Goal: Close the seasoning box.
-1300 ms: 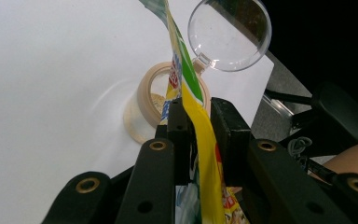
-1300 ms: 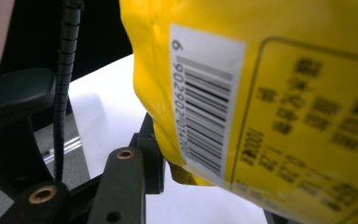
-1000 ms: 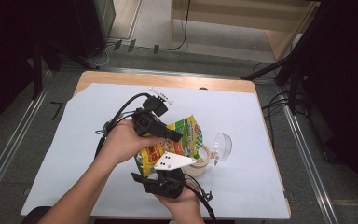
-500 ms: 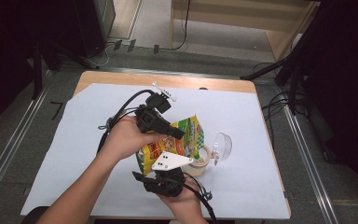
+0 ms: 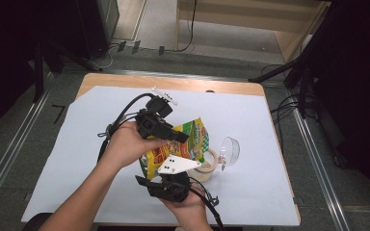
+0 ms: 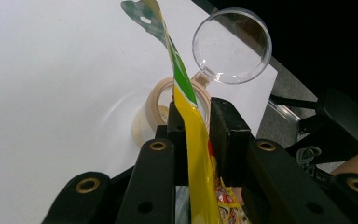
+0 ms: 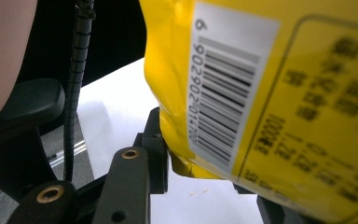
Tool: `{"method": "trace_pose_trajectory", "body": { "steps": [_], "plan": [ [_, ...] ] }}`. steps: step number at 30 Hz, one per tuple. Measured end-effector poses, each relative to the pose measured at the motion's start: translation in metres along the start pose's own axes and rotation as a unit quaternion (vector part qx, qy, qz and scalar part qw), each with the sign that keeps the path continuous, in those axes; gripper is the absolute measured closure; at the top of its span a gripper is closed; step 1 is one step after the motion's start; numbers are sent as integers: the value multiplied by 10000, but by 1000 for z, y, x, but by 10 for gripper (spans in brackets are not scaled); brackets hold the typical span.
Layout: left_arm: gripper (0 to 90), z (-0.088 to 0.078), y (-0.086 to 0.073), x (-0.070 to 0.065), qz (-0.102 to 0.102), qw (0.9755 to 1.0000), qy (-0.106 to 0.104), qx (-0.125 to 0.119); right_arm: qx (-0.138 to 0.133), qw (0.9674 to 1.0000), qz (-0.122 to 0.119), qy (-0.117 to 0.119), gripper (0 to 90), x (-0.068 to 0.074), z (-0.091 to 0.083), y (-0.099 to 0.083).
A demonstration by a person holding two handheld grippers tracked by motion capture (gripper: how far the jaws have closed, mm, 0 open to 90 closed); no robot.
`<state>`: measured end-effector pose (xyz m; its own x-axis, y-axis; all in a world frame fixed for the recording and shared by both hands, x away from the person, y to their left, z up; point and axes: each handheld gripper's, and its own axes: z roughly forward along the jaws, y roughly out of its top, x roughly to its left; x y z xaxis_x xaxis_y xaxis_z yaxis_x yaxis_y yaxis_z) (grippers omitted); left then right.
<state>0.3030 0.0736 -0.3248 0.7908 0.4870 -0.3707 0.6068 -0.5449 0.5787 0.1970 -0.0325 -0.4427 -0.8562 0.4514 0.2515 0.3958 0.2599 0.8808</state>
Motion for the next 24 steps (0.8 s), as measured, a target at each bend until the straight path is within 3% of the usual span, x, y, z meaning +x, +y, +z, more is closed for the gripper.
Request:
{"method": "trace_pose_trajectory", "body": {
  "steps": [11,24],
  "plan": [
    [808,1,-2,0,80,10000,19,-22,39,10000,1,11,658,0,1,-1],
    [809,-2,-3,1,23,10000,27,-56,35,10000,-23,13,658,2,1,1]
  ]
}}
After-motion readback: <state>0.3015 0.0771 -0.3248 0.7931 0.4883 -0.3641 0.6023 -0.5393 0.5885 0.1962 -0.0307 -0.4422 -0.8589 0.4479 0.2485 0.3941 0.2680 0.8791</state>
